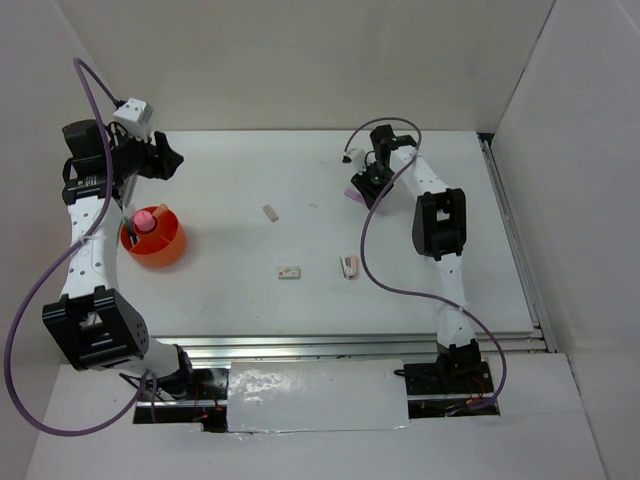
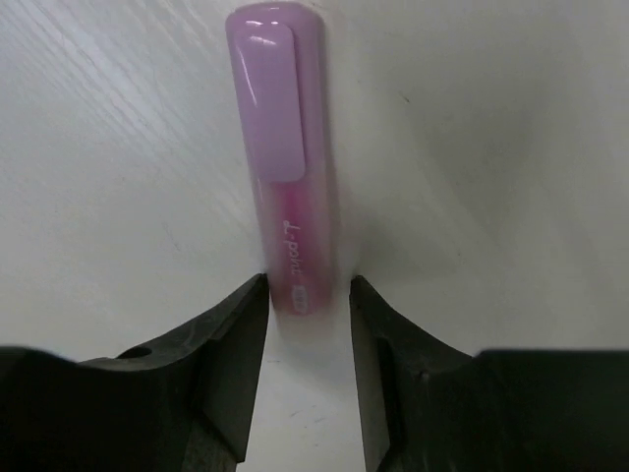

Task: Sort the stationery into containers
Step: Pick up the pen from the center of the board.

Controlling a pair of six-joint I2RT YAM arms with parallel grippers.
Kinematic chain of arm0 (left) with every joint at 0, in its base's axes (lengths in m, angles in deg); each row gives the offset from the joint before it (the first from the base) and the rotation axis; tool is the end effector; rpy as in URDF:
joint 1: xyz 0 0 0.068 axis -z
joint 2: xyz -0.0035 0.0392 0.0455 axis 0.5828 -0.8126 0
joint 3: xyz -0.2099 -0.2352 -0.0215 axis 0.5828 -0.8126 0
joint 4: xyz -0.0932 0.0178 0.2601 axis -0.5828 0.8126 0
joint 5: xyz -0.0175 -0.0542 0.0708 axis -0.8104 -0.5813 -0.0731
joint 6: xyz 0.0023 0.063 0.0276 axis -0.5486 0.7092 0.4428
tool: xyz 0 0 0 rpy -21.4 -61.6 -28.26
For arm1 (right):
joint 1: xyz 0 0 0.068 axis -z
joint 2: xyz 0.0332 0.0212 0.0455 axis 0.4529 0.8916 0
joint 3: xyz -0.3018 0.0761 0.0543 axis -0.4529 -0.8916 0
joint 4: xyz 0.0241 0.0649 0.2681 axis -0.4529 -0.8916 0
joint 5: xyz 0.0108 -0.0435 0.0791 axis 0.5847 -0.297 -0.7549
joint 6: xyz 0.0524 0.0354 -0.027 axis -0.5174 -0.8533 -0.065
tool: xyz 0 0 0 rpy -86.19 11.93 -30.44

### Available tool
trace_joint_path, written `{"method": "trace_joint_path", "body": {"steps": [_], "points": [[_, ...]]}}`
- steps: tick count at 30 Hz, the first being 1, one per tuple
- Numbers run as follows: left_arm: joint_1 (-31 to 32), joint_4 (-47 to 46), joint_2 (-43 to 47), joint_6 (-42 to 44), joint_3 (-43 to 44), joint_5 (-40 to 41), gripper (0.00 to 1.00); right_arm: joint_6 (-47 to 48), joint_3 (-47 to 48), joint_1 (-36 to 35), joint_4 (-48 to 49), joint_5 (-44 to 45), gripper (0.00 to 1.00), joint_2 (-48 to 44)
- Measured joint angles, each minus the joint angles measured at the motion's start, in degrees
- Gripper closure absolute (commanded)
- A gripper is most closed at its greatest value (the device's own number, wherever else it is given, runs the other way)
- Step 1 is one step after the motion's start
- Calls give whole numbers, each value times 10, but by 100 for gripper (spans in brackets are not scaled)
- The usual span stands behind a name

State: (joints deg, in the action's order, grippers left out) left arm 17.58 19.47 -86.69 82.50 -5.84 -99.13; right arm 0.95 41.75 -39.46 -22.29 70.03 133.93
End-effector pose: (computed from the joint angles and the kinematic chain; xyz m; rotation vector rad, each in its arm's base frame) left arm 0.3495 0.0801 0.4367 0.2633 1.8112 -0.2585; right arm 0.5576 0.1380 0.1696 -1.2426 2.5051 0.2516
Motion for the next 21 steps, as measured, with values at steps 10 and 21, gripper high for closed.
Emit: {"method": "trace_joint_path", "body": {"steps": [10, 21], "points": [[0, -5, 8, -17, -17, -11, 27, 10, -26, -9, 10, 21, 100, -14], [7, -119, 76, -294, -66, -102, 1, -138, -249, -52, 117, -80, 100, -271]]}}
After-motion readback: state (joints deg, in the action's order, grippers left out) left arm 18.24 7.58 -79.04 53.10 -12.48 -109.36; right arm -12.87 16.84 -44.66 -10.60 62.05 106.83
